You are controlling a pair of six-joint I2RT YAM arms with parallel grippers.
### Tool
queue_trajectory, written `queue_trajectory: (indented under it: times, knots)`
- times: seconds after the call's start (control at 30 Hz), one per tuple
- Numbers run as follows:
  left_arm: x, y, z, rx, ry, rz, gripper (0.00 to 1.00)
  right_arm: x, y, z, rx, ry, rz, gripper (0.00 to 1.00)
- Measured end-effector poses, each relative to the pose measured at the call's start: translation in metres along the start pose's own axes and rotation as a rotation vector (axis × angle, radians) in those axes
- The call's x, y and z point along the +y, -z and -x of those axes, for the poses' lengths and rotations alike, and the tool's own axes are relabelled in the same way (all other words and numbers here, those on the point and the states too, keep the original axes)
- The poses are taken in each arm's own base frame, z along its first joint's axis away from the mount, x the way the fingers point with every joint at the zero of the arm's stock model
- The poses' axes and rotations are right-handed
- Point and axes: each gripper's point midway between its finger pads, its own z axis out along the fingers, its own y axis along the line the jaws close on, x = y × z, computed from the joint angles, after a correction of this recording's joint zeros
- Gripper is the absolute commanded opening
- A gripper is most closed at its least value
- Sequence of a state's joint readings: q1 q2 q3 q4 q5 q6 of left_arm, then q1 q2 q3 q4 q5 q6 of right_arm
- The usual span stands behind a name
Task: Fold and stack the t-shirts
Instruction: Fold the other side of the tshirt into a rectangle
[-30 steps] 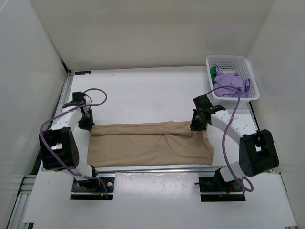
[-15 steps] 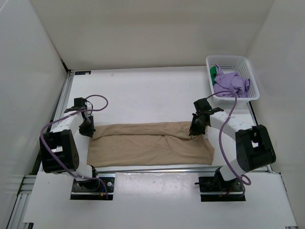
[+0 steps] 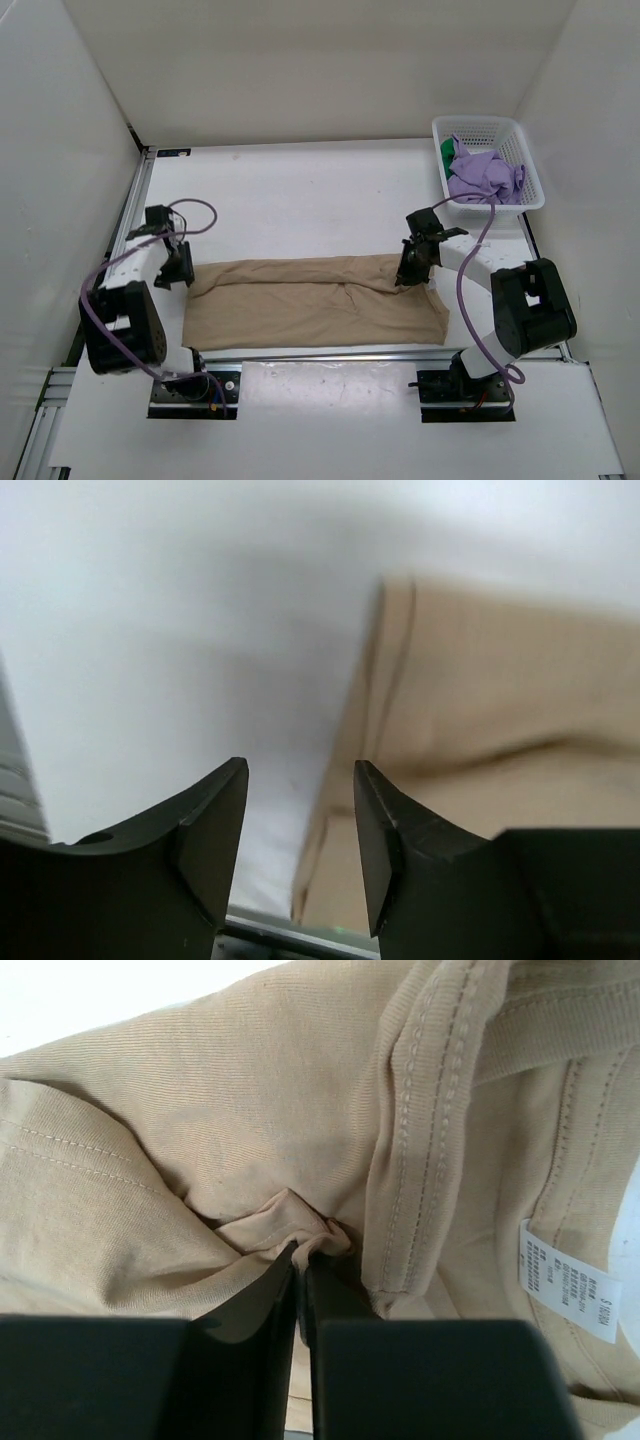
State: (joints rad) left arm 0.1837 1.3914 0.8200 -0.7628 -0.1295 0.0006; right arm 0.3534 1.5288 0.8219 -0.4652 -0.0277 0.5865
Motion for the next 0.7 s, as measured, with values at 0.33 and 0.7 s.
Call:
queue_trajectory:
  times: [0.33,0.7]
  knots:
    - [-0.081,0.087,0.163,-0.403,-0.178,-0.065,0.72,0.001,0.002,-0.002,-0.012,0.022,0.023,0.17]
    - [-0.381,0.144,0.085,-0.243,-0.764,-0.708,0.72,0.0,0.025,-0.021,-0.066,0.122,0.084,0.31]
